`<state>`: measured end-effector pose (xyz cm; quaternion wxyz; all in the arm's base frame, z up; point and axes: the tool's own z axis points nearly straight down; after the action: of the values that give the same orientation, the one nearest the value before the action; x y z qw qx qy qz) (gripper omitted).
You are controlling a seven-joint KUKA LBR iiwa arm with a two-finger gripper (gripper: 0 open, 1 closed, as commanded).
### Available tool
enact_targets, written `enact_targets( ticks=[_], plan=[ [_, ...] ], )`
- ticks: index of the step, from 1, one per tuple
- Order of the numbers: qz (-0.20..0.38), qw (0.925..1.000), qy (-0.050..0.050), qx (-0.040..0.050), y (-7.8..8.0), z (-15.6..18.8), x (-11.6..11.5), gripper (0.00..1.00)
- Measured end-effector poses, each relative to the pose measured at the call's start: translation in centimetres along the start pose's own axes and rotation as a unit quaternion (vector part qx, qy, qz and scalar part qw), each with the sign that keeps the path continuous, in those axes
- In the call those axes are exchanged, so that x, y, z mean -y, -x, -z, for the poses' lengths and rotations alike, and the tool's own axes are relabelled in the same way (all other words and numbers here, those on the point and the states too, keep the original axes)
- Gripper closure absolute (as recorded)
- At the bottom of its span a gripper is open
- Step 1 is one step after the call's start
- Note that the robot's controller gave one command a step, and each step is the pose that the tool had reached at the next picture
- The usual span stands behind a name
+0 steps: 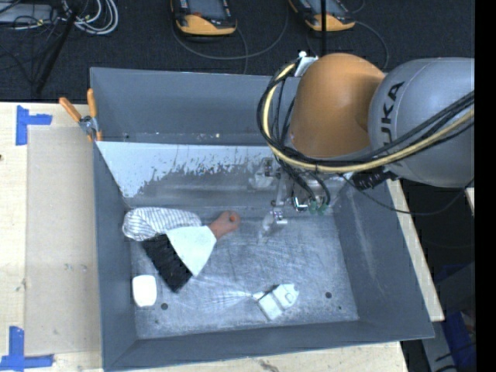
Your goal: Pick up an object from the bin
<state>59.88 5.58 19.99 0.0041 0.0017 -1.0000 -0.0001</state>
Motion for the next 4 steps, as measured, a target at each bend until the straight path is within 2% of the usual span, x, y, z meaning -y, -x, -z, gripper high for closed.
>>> enact_targets(
  ticks=[1,2,3,4],
  plan=[
    [0.000,1.0000,0.000,0.0036,0.2,0.5,0.0,0.00],
    [0.036,0.9993,-0.001,0.0030,1.5,-11.8,-1.8,1.00],
    [0.035,0.9994,-0.001,0.0029,1.5,-11.8,-1.8,1.00],
    [0.035,0.9994,-0.001,0.0011,0.4,-8.3,-1.7,1.00]
  ],
)
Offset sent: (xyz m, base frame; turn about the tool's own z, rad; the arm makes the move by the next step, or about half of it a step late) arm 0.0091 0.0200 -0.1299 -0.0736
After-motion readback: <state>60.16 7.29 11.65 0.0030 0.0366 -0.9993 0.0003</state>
